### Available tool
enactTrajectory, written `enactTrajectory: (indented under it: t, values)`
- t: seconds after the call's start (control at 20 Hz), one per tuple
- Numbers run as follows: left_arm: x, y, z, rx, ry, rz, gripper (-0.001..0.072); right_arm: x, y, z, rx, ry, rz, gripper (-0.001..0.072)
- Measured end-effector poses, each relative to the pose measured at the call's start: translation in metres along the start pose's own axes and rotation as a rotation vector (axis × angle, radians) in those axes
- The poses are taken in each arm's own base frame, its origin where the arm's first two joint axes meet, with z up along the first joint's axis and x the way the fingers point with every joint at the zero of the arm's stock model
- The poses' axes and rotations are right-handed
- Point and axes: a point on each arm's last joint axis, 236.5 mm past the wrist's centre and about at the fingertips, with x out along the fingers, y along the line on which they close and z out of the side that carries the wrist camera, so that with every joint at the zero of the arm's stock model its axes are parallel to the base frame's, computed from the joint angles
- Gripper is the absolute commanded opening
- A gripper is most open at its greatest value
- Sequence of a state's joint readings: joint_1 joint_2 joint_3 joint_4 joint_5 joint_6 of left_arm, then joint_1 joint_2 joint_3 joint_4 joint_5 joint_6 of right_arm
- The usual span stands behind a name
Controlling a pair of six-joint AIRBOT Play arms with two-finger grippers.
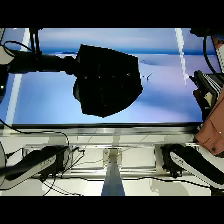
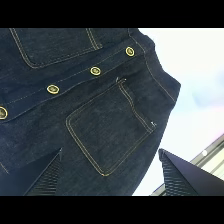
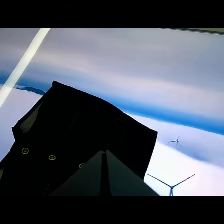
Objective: Fold the clothes and pants, and hang the long-sleeved shirts on hangers.
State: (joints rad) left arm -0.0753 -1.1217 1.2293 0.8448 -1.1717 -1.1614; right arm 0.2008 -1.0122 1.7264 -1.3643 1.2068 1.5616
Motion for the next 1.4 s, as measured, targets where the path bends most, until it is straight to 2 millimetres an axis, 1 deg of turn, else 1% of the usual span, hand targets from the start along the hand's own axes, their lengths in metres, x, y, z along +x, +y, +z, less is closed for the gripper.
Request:
enactTrajectory:
  t: [0.95,1.05,1.2,1.25,1.3,1.35,1.4]
  values:
    - [0.0,0.0,0.0,0.0,0.0,0.0,0.069,0.0,0.0,0.0,0.0,0.0,0.0,0.0029]
    - [0.0,0.0,0.0,-0.002,0.0,-0.001,0.0691,0.0,0.0,0.004,0.0,-0.017,0.0,0.003]
    - [0.0,-0.003,0.002,-0.009,-0.01,-0.014,0.0691,0.0,0.0,0.022,-0.002,-0.091,-0.001,0.003]
    - [0.0,-0.004,0.003,-0.01,-0.014,-0.015,0.069,0.0,-0.003,0.025,-0.008,-0.105,-0.011,0.003]
    - [0.0,-0.003,0.004,-0.011,-0.018,-0.014,0.069,0.001,-0.009,0.026,-0.021,-0.108,-0.039,0.003]
    - [0.0,-0.003,0.004,-0.011,-0.019,-0.013,0.069,0.004,-0.02,0.025,-0.039,-0.104,-0.081,0.003]
    - [0.0,-0.002,0.004,-0.009,-0.018,-0.009,0.069,0.009,-0.035,0.02,-0.062,-0.078,-0.138,0.0029]
